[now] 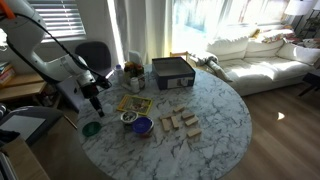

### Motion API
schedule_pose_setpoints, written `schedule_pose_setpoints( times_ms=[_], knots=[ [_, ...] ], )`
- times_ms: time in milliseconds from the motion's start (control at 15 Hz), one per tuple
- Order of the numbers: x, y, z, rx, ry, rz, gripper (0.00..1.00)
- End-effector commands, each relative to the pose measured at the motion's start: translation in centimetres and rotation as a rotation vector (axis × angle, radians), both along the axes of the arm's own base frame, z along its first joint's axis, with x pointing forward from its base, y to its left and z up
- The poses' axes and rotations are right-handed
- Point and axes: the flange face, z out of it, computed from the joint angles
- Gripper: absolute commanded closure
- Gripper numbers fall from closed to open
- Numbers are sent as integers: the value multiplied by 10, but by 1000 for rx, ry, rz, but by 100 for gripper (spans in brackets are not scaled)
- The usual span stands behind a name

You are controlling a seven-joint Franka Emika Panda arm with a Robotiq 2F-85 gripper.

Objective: Empty the scoop into the green can

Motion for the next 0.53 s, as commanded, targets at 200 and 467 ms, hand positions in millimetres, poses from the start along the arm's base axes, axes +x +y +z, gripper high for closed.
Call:
schedule_pose_setpoints(
  times_ms=[200, 467],
  knots=[
    [0, -6, -14, -72, 38, -14, 98],
    [-3, -11, -28, -102, 88, -16, 98]
  ],
)
